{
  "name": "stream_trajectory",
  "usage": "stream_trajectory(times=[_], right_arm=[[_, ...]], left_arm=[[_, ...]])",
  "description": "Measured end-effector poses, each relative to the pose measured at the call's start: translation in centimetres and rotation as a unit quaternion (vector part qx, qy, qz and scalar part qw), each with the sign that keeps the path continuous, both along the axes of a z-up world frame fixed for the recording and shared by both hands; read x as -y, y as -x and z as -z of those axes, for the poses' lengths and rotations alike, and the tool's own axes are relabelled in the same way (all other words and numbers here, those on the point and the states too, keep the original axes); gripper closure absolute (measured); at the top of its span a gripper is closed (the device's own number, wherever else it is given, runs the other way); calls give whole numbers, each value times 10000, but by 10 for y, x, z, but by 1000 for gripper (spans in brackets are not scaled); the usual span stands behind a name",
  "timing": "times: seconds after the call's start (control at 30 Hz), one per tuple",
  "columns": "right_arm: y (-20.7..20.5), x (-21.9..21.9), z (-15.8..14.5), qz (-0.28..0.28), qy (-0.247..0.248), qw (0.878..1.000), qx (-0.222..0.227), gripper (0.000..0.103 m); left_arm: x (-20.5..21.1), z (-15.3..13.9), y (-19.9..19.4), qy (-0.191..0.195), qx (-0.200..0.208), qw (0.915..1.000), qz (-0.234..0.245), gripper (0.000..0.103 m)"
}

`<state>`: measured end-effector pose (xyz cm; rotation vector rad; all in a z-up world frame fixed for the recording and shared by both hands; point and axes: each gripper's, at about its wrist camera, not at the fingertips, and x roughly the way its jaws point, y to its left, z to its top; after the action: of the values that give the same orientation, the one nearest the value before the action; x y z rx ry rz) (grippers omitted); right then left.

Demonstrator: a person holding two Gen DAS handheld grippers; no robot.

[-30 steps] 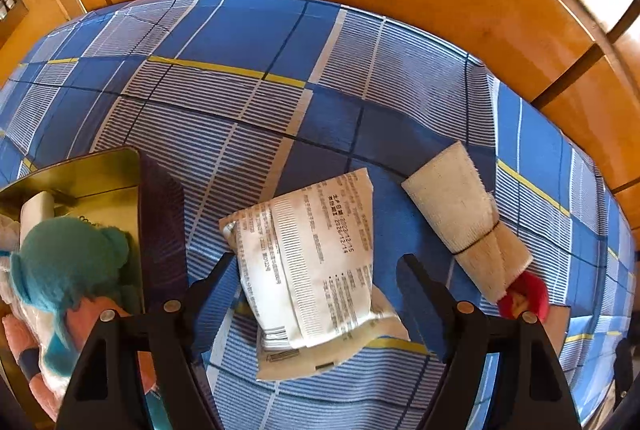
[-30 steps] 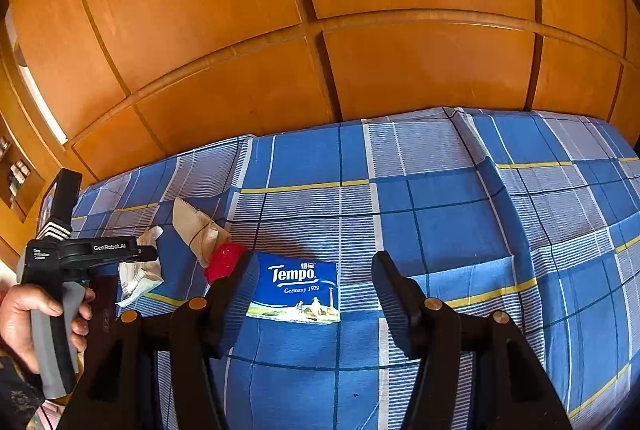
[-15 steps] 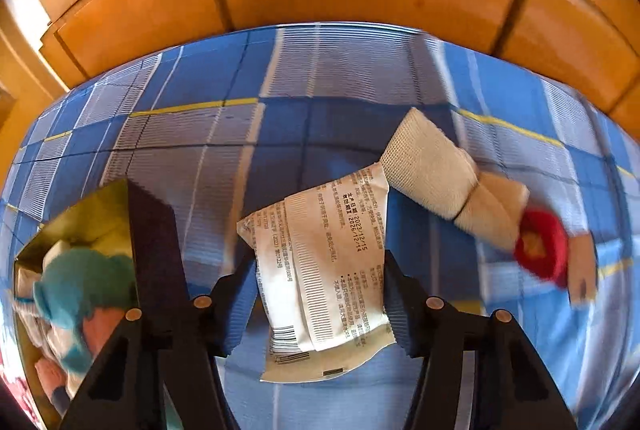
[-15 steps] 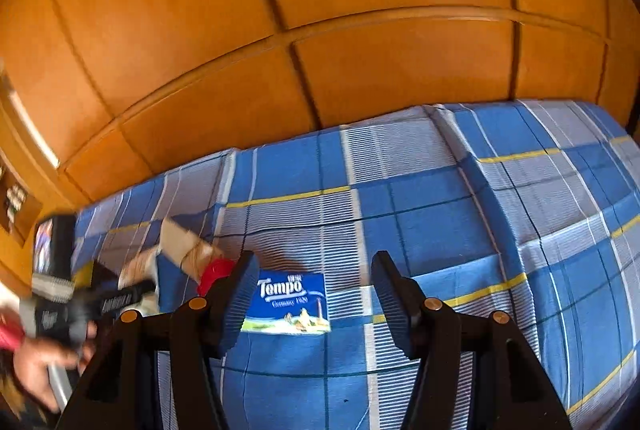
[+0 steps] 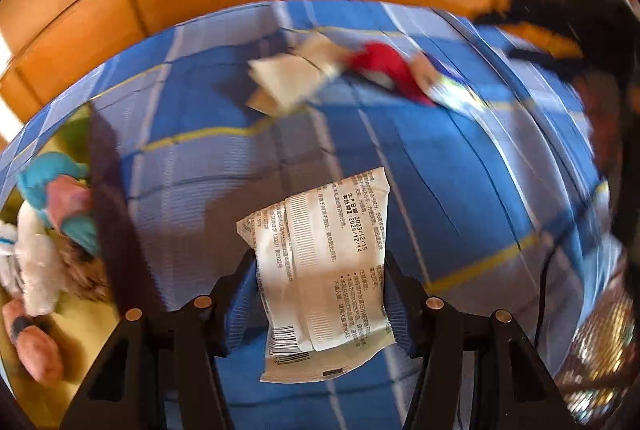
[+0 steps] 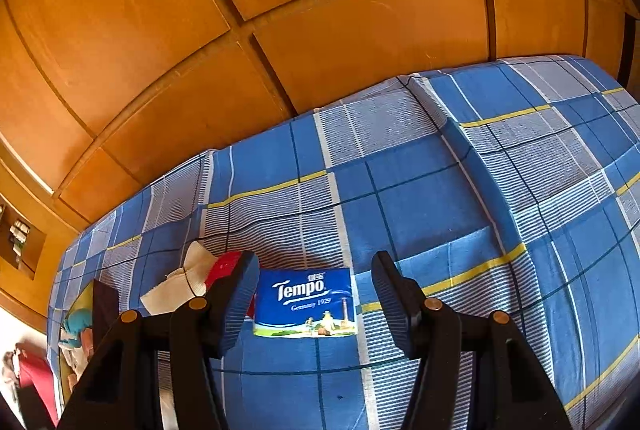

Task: Organize soft objects
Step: 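Lower the right tool onto the blue Tempo tissue pack while the left tool holds the packet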

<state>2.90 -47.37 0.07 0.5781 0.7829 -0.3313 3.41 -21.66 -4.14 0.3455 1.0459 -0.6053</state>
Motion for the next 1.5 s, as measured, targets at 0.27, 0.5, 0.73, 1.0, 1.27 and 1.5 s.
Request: stream_trajectory(times=[0.27, 0.5, 0.73, 1.0, 1.27, 1.5], right_arm=[[-2, 4, 10, 43, -137, 9998, -107, 44], [-6, 11, 29, -38, -666, 9977, -127, 41], [-22, -2, 40, -543, -739, 9955, -244, 25], [-34, -19, 51, -824, -284, 9944, -596, 25], [-33, -28, 42, -1153, 100, 9917, -564, 65], [-25, -21, 31, -1301, -58, 9902, -505, 78]], left_arm=[[5, 13, 11, 204, 241, 9994, 131, 42], [0, 19, 4, 432, -46, 9990, -86, 42], [-1, 20, 6, 489, -82, 9987, -115, 42], [-3, 22, 6, 550, -131, 9983, -143, 42], [-2, 21, 8, 509, -83, 9986, -98, 44], [-1, 21, 11, 504, -39, 9987, -69, 44]])
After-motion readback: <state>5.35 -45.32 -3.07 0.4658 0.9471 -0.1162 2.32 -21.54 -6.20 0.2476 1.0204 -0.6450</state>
